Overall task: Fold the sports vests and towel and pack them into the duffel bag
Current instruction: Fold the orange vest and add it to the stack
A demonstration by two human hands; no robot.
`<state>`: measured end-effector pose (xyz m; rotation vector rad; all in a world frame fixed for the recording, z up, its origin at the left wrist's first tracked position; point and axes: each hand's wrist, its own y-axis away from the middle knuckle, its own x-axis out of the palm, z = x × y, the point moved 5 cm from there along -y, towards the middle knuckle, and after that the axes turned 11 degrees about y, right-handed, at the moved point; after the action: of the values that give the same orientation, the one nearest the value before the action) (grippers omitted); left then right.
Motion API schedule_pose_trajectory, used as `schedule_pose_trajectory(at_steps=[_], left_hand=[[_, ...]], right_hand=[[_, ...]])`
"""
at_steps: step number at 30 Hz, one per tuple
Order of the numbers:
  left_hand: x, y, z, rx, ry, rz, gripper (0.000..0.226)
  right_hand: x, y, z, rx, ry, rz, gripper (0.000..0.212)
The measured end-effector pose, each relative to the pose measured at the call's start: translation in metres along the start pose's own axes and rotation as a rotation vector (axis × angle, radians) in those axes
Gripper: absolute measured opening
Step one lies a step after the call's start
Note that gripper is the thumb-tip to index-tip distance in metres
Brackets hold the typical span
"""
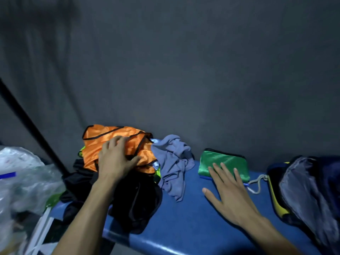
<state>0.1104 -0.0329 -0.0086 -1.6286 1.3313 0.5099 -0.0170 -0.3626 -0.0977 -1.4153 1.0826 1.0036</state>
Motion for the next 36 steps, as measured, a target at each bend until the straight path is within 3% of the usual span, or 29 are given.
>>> schedule_pose_trajectory(at_steps=[1, 3, 7, 10, 12, 13, 15, 17, 19, 22, 27, 31, 34, 36], left_hand=[[0.003, 0.004, 0.02, -0.104, -0.073, 0.067, 0.078], [0.007, 0.013, 0.047, -0.184, -0.14, 0.124, 0.071], [-0.004, 0.015, 0.056, -0.108, -0.033, -0.056, 0.031], [-0.028, 0.018, 0.032, -0.075, 0.508, -0.307, 0.018], [-0.06, 0.025, -0.001, 0.04, 0.89, -0.48, 0.012], [-0.073, 0.03, -0.021, 0.104, 1.007, -0.504, 0.014], [-0.084, 0.046, -0.072, 0.269, 1.106, -0.361, 0.012], [-0.07, 0.075, -0.122, 0.464, 1.06, -0.065, 0.015], [-0.04, 0.103, -0.155, 0.596, 0.931, 0.242, 0.031], [-0.006, 0.13, -0.175, 0.756, 0.7, 0.525, 0.04], [-0.006, 0.133, -0.178, 0.803, 0.635, 0.636, 0.056], [-0.017, 0.11, -0.164, 0.713, 0.563, 0.332, 0.037], [0.006, 0.097, -0.14, 0.487, 0.357, 0.456, 0.055], [0.022, 0.095, -0.131, 0.474, 0.205, 0.531, 0.051]], right_hand=[[-0.001, 0.005, 0.004, -0.013, 0.001, 0.027, 0.089], [-0.004, 0.014, 0.01, -0.027, 0.004, 0.089, 0.1], [-0.024, 0.028, 0.023, 0.026, -0.052, 0.134, 0.106], [-0.037, 0.036, 0.032, 0.047, -0.183, 0.105, 0.096], [-0.053, 0.04, 0.042, 0.07, -0.367, 0.045, 0.083], [-0.062, 0.042, 0.048, 0.09, -0.507, 0.027, 0.077], [-0.077, 0.042, 0.065, 0.152, -0.91, 0.059, 0.068], [-0.085, 0.04, 0.085, 0.256, -1.484, 0.175, 0.064], [-0.089, 0.039, 0.093, 0.378, -1.912, 0.237, 0.059], [-0.094, 0.036, 0.081, 0.498, -2.169, 0.113, 0.052], [-0.089, 0.031, 0.055, 0.549, -2.154, 0.002, 0.052], [-0.093, 0.028, 0.031, 0.547, -2.098, -0.064, 0.046], [-0.098, 0.03, 0.015, 0.565, -2.103, -0.097, 0.048], [-0.102, 0.032, 0.012, 0.579, -2.125, -0.062, 0.056]])
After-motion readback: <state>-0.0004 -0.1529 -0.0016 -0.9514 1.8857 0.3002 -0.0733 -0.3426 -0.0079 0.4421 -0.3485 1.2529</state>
